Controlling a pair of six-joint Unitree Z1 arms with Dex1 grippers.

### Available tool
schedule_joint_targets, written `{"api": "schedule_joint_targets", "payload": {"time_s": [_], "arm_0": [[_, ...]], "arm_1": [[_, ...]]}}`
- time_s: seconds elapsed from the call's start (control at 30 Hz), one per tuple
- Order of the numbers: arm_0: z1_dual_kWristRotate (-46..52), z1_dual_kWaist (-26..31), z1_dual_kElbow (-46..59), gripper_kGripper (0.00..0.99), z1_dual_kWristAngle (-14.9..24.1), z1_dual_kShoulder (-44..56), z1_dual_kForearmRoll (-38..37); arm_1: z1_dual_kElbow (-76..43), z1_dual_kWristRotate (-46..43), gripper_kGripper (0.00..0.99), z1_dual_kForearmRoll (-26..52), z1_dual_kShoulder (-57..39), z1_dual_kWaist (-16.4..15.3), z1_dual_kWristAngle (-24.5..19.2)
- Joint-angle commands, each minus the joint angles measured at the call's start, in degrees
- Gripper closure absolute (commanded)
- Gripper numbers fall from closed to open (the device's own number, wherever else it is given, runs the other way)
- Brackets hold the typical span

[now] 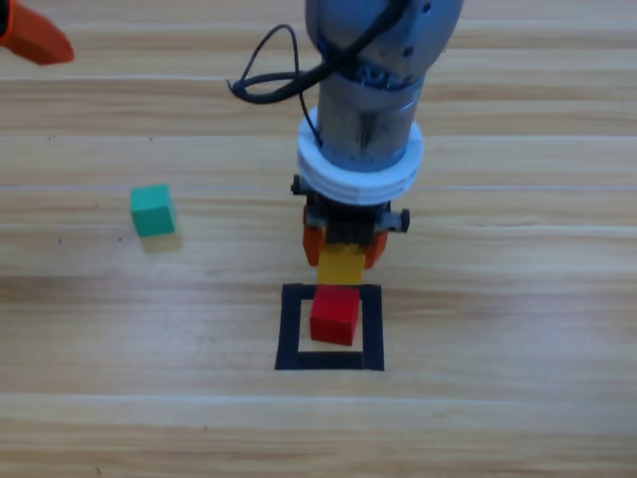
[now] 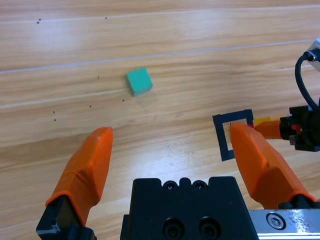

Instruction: Stack the blocks in the rectangular block: red at the bottom, yellow in the middle, green on top

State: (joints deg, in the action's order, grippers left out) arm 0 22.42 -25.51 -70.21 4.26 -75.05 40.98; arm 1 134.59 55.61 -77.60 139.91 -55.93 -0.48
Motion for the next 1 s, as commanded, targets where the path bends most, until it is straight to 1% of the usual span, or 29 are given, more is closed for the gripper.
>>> {"api": "schedule_joint_targets", "payload": {"time_s": [0.03, 0.17, 0.33, 0.4, 1.0], "arm_0": [[-0.1, 1.69, 1.91, 0.0, -0.75, -0.1, 0.15], [0.34, 1.69, 2.35, 0.0, -1.36, -0.1, 0.15], [0.78, 1.69, 3.32, 0.0, -1.89, -0.27, -0.38], [0.78, 1.69, 3.67, 0.0, -2.06, -0.36, -0.73], [0.96, 1.69, 5.43, 0.0, -2.15, -0.89, -3.01]], "arm_1": [[0.94, 2.92, 0.953, -0.88, 4.85, -2.34, 0.48], [0.94, 4.59, 0.953, -0.88, 5.38, -2.52, 0.04], [0.94, 6.44, 0.953, -1.5, 5.38, -2.87, -1.71], [0.94, 6.97, 0.899, -1.59, 5.64, -2.87, -2.15], [3.49, 7.05, 0.899, -1.59, 9.42, -2.87, -3.3]]}}
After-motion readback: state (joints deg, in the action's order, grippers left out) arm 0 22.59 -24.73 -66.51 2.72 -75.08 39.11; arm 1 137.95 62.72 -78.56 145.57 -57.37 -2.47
